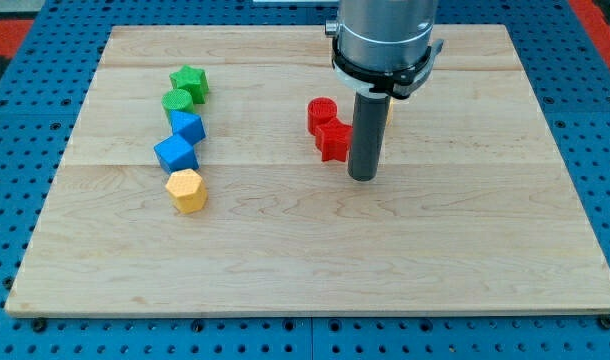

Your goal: Place the red blocks right to the green blocks

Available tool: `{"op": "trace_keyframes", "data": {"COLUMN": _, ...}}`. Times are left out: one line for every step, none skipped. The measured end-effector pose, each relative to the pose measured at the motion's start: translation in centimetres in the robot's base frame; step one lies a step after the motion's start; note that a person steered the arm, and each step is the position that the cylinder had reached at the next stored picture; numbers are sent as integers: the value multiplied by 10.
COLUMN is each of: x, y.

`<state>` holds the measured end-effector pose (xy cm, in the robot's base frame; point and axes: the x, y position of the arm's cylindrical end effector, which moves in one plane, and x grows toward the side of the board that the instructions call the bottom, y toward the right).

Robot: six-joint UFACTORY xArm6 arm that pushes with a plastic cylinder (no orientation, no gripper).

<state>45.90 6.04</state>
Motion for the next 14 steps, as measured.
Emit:
{"op": "trace_keyframes", "data": {"x": 0, "y": 0}}
{"op": "trace_keyframes", "data": {"x": 3, "y": 4}}
{"op": "trace_keyframes", "data": {"x": 5, "y": 13}}
{"op": "trace_keyframes", "data": {"x": 7, "y": 15}}
{"op": "trace_keyframes", "data": {"x": -22, "y": -5}}
{"op": "trace_keyframes", "data": {"x": -39, "y": -19}}
{"op": "trace_keyframes", "data": {"x": -55, "y": -28}}
{"op": "trace_keyframes", "data": {"x": -77, "y": -28}}
{"op": "trace_keyframes", "data": {"x": -82, "y": -28}}
{"op": "trace_keyframes", "data": {"x": -96, "y": -34}}
{"op": "trace_keyframes", "data": {"x": -127, "y": -49}}
{"op": "trace_keyframes", "data": {"x": -142, "y": -57}}
{"op": "trace_keyframes", "data": {"x": -129, "y": -53}}
{"op": "trace_keyframes", "data": {"x": -105, "y": -87}}
